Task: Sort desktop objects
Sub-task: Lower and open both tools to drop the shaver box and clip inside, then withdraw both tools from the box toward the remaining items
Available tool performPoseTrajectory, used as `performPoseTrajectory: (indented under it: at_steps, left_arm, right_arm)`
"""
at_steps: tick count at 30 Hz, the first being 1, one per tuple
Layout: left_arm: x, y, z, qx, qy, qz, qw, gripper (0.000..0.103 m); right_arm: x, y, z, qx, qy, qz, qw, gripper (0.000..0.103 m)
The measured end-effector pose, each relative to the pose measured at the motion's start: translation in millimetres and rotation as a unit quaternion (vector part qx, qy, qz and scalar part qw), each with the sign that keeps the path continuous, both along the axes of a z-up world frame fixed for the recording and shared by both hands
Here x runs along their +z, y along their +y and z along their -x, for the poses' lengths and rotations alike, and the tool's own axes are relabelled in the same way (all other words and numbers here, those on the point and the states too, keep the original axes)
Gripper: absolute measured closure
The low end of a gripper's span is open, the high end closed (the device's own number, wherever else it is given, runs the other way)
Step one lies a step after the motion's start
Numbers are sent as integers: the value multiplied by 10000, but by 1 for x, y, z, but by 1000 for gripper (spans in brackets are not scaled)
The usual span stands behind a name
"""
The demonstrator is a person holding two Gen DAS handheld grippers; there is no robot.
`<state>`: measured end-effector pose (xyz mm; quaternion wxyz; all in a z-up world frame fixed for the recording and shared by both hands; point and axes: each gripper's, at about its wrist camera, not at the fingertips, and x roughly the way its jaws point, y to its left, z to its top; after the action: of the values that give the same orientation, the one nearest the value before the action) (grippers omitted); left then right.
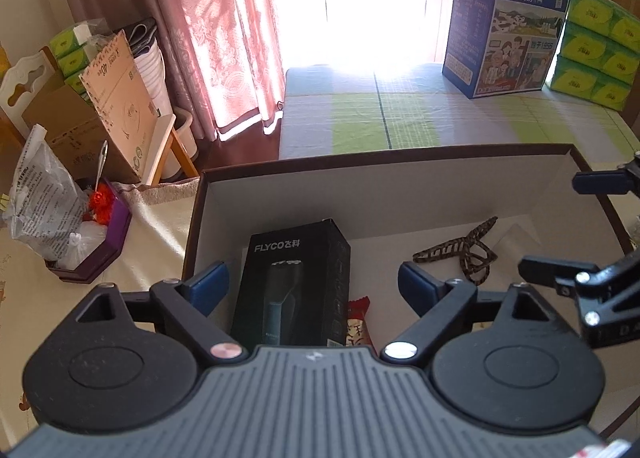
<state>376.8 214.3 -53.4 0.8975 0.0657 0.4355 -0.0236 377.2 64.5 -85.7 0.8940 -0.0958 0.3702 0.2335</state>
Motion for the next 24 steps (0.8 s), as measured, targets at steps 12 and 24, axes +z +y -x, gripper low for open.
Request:
performPoseTrajectory:
  at_steps: [12, 24]
  left_arm:
    - [23, -12, 43, 226, -140, 122, 9996, 5]
    - [47, -21, 97, 367, -339, 241, 9985, 4]
  right_arm:
    - [12, -21, 48, -77, 164, -176, 9997, 2]
    - [29, -37, 84, -176, 148, -325, 9992, 2]
